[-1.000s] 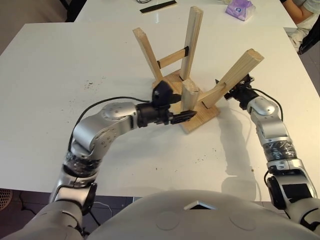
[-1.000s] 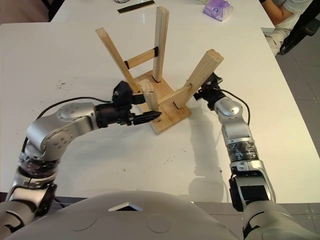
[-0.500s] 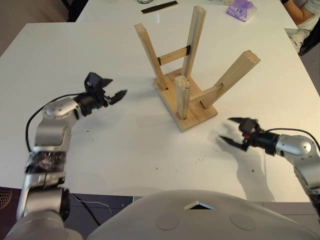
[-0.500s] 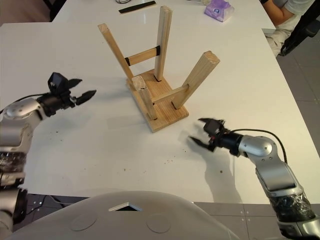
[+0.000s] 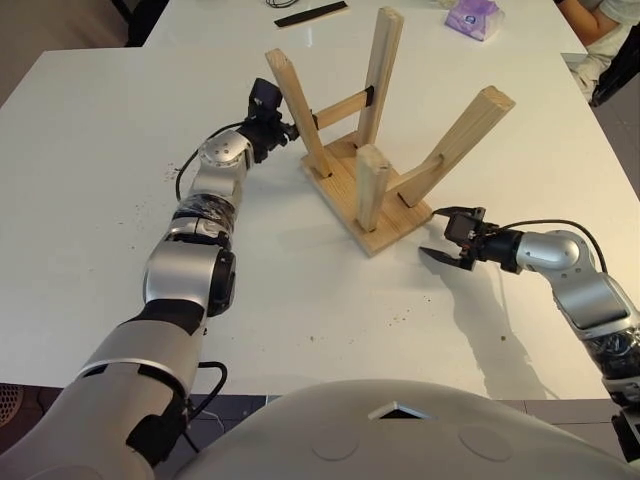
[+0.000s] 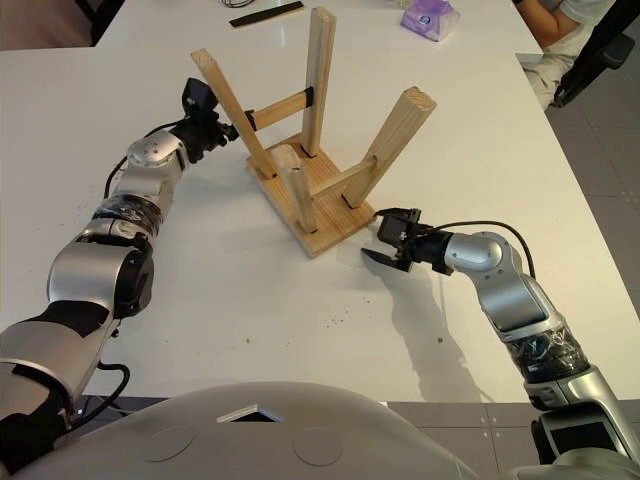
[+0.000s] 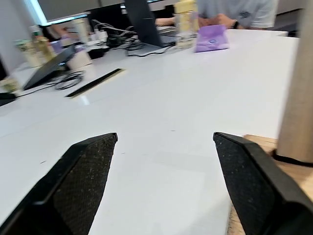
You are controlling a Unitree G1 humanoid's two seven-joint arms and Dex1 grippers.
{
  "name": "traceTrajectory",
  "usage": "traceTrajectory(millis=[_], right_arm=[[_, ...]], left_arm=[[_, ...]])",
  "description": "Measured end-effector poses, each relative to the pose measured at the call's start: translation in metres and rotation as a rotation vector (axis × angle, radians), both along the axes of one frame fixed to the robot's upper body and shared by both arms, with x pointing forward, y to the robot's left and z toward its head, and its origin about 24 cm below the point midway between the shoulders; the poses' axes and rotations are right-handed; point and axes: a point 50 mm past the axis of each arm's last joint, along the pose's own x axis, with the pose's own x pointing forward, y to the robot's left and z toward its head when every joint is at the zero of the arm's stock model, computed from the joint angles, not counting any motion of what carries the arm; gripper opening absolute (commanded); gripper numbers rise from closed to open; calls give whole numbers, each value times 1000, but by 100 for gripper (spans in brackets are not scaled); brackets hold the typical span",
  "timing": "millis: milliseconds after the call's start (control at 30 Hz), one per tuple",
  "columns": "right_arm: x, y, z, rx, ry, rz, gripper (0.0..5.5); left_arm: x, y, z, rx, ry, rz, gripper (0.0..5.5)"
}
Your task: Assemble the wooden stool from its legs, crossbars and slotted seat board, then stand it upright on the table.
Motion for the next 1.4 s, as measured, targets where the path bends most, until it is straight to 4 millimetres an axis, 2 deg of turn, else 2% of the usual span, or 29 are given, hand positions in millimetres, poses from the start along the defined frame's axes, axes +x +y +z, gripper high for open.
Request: traceTrajectory(millis=[67, 133, 233, 300, 367, 467, 567, 667, 733, 833, 900, 967, 1067, 1167, 1300, 1400], right_arm=[[3, 0, 1, -9, -10, 9, 390], [8, -2, 0, -13, -22, -1, 390], [22, -5, -1, -22, -79, -53, 390], [27, -5, 0, -10, -102, -54, 390], [29, -7, -2, -1, -116, -50, 390], [26, -10, -4, 14, -121, -41, 390], [17, -14, -6, 44, -98, -36, 390], [8, -15, -6, 57, -84, -23, 390], [5, -17, -6, 54, -81, -26, 390], [0, -25, -5, 37, -75, -39, 390], [-5, -30, -6, 30, -73, -57, 390], [-8, -33, -8, 31, -76, -76, 390], [-15, -33, -9, 31, -77, -82, 390], [-20, -29, -10, 30, -74, -67, 390], [-27, -17, -9, 43, -55, -19, 390], [-29, -16, -5, 28, -35, -32, 390]], left_arm=[[-8, -4, -9, -31, 23, -77, 366], [-18, 4, -14, -34, 29, -150, 366], [-43, 2, -30, -33, 63, -300, 366], [-63, 3, -44, -60, 109, -316, 366], [-81, 9, -49, -58, 132, -321, 366], [-106, 23, -49, -69, 161, -267, 366], [-112, 34, -43, -111, 179, -171, 366], [-115, 25, -16, -141, 92, -225, 366], [-123, 27, -8, -118, 66, -255, 366], [-135, 52, 3, -33, -2, -165, 366], [-141, 81, 9, -18, -34, 3, 366], [-152, 99, 5, 47, -37, 79, 366], [-177, 110, -17, 230, 12, 59, 366], [-207, 96, -46, 361, 86, -106, 366], [-212, 62, -50, 385, 13, -270, 366], [-213, 55, -49, 398, 4, -307, 366]])
